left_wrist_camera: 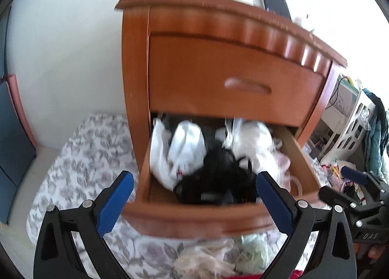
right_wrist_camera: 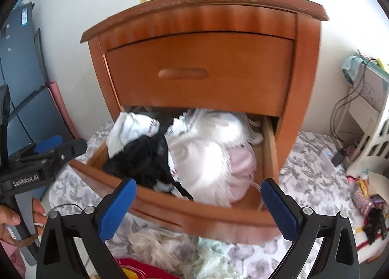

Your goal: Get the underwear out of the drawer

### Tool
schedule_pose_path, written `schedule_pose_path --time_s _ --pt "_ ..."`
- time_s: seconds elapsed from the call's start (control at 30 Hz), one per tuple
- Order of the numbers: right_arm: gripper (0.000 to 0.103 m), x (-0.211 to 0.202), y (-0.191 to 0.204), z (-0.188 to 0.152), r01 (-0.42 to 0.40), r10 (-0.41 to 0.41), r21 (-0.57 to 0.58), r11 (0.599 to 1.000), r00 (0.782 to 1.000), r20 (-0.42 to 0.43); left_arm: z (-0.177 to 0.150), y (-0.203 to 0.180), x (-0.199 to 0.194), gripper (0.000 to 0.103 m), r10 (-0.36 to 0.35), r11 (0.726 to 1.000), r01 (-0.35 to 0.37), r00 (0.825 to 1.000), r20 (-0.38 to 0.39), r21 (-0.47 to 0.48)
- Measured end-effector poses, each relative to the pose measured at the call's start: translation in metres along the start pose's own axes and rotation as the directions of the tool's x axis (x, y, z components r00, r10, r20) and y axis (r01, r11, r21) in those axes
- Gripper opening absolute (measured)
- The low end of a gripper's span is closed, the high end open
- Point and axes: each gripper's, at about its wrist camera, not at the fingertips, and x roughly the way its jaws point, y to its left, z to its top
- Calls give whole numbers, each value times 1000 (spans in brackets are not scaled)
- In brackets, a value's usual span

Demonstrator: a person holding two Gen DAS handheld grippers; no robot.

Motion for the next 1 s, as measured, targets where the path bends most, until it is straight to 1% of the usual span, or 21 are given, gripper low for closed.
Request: schedule_pose_path --time_s 0.03,0.07,0.17,0.23,0.3,0.37,0.43,0.47,0.57,0.63,0.7,0.77,0.8,0.83,0.87,0.9,0.93,0.97,1.0 --pt "103 4 -1 4 -18 18 10 1000 1000 -11 6 0 1 101 -11 1000 11 1000 -2 7" --pt "103 8 -1 7 -27 27 19 999 999 -26 11 0 4 101 -24 1000 24 1000 -19 11" --pt "103 23 -5 17 -44 46 31 999 996 -70 20 -2 22 101 -44 999 46 993 -107 13" --pt "103 35 -11 22 -52 57 48 998 993 -108 19 -5 30 101 -43 999 47 989 -143 26" --pt "103 45 -18 24 -46 55 67 997 990 -133 17 -9 41 101 -59 997 65 982 -179 29" --pt "100 55 -24 25 -39 52 90 995 987 -155 13 -14 52 100 -82 996 90 971 -223 26" --pt "96 61 -28 23 -27 44 100 995 985 -168 10 -21 64 100 -94 993 109 960 -265 43" --pt "94 62 -29 22 -26 43 100 995 984 -172 9 -24 69 100 -90 993 109 956 -278 52" --pt "93 67 -30 16 -29 48 99 995 980 -191 6 -33 87 100 -82 991 112 942 -326 75" --pt "92 70 -31 13 -27 47 99 995 978 -204 4 -38 101 100 -72 990 113 926 -371 89" --pt "92 73 -33 12 -26 47 101 995 977 -210 4 -43 111 100 -58 989 107 915 -400 101" --pt "92 74 -34 13 -21 42 101 995 976 -212 4 -46 119 97 -48 988 105 906 -419 114" --pt "92 74 -36 13 -18 39 102 995 977 -212 4 -47 121 89 -44 988 103 904 -425 116" --pt "92 74 -36 14 -16 38 103 995 977 -211 4 -47 124 77 -33 988 94 900 -434 120" --pt "92 74 -38 15 -15 37 105 994 977 -210 4 -47 127 71 -36 990 94 893 -448 108" --pt "92 73 -38 15 -15 37 107 994 977 -208 4 -44 130 61 -46 992 94 884 -464 81" --pt "92 73 -39 16 -16 38 108 994 978 -206 3 -42 132 55 -61 994 97 877 -476 51" --pt "92 72 -39 16 -16 38 106 994 978 -205 2 -40 132 53 -73 995 99 875 -479 31" --pt "92 72 -38 16 -16 37 103 995 978 -204 2 -38 131 45 -88 994 107 876 -475 12"
